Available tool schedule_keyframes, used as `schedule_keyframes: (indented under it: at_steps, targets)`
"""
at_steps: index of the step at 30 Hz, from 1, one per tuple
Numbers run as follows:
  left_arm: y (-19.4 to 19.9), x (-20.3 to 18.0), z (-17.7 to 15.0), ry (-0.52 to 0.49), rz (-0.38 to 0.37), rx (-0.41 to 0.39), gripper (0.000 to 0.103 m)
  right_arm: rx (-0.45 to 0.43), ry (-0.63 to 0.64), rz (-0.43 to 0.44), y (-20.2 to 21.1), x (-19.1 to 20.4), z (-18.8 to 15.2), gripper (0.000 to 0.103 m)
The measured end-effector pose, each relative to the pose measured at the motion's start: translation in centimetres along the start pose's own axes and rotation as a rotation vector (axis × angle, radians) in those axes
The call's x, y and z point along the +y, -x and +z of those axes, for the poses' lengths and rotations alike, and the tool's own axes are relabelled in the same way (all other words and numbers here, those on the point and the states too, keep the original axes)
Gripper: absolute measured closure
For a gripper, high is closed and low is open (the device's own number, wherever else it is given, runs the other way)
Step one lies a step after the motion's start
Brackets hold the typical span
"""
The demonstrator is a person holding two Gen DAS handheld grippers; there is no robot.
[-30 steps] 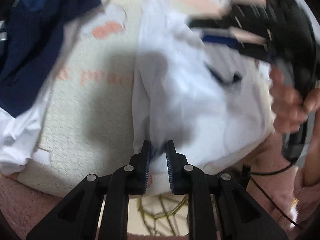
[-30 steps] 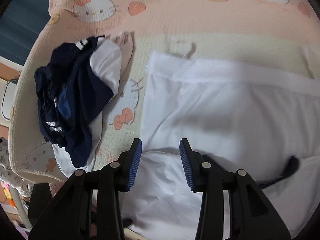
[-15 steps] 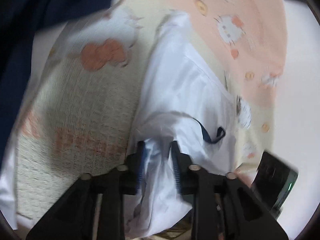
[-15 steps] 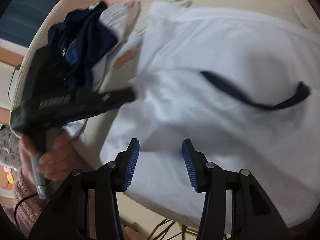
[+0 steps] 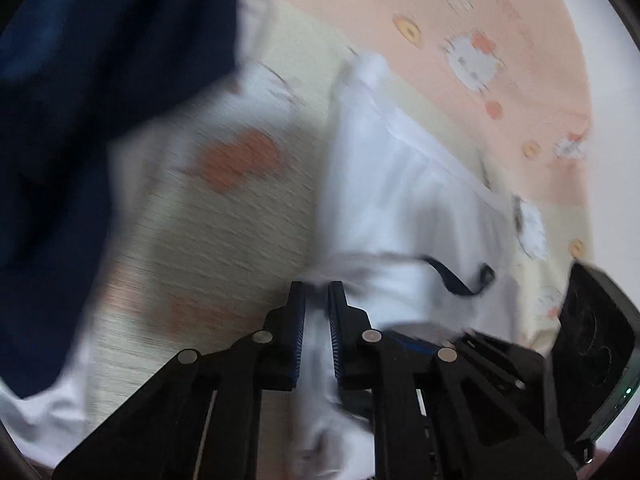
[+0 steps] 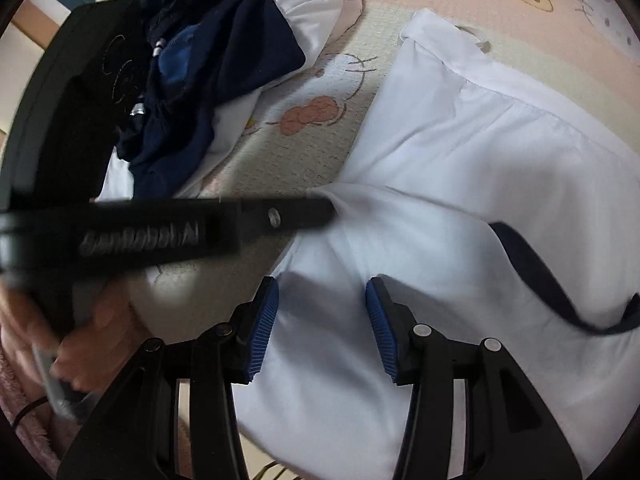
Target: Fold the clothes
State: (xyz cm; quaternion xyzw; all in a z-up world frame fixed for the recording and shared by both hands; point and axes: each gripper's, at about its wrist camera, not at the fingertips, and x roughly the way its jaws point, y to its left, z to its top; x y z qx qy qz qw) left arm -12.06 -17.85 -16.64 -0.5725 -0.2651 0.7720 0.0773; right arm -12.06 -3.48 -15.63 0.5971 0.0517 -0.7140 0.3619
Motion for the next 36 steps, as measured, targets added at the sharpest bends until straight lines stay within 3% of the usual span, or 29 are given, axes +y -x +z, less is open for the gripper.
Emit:
schedule_keyframes:
  at_steps: [2, 4, 6, 8, 11, 13, 15, 17, 19, 20, 22, 24, 28, 32, 36]
  targets:
    - [1.3, 1.1, 0.4, 0.039, -0.008, -0.041, 0.090, -0.026, -0.052, 0.000, 1.1, -0.9, -0.1, 0.056]
    - [2.4, 1.5, 0.6, 0.059, -0.100, -0.058, 0.090, -0.060, -0.110, 0.001, 2.1, -2.0, 0.1, 0.055]
    - [2.2, 0.3, 0.5, 0.009, -0.174, -0.039, 0.089, -0.086, -0.158, 0.003, 2.7, -3.0, 0.5, 0.055]
    - [1.2, -1.9, -0.1, -0.078, -0.180, 0.015, 0.089, -0.077, -0.160, -0.020, 2.6, -3.2, 0.7, 0.055]
    - [-0.5, -3.0, -0.8, -0.136, -0.106, 0.087, 0.087, -0.033, -0.149, -0.076, 1.7, -3.2, 0.7, 0.057]
    - [-0.7, -2.2, -0.9, -0.145, 0.023, 0.095, 0.087, -0.006, -0.163, -0.099, 1.5, -3.6, 0.0, 0.059]
    - [0.1, -1.6, -0.6, -0.125, 0.031, 0.067, 0.087, 0.005, -0.195, -0.107, 2.5, -4.6, -1.3, 0.059]
    - [0.9, -1.2, -0.3, -0.117, 0.036, 0.034, 0.086, 0.001, -0.201, -0.172, 4.7, -6.1, -3.3, 0.059]
    - [0.8, -1.8, -0.3, -0.140, 0.066, 0.003, 0.072, -0.013, -0.223, -0.229, 7.4, -8.2, -5.7, 0.058]
    - [0.4, -2.2, -0.4, -0.152, 0.102, -0.006, 0.057, -0.019, -0.241, -0.247, 8.6, -9.5, -7.0, 0.058]
    - [-0.3, -3.2, -0.8, -0.190, 0.202, -0.022, 0.057, -0.029, -0.278, -0.284, 11.2, -12.0, -9.6, 0.058]
    - [0.6, -4.6, -1.4, -0.246, 0.245, -0.080, 0.057, -0.040, -0.315, -0.321, 13.7, -14.6, -12.1, 0.058]
    - [2.1, -10.0, -4.4, -0.334, 0.194, -0.142, 0.057, -0.055, -0.355, -0.349, 17.0, -18.6, -15.5, 0.059]
    - [-0.7, -14.6, -8.6, -0.369, 0.149, -0.055, 0.057, -0.076, -0.402, -0.349, 16.5, -20.2, -15.5, 0.058]
    - [-3.0, -16.0, -11.5, -0.431, 0.222, 0.024, 0.057, -0.119, -0.374, -0.368, 16.1, -19.5, -16.6, 0.058]
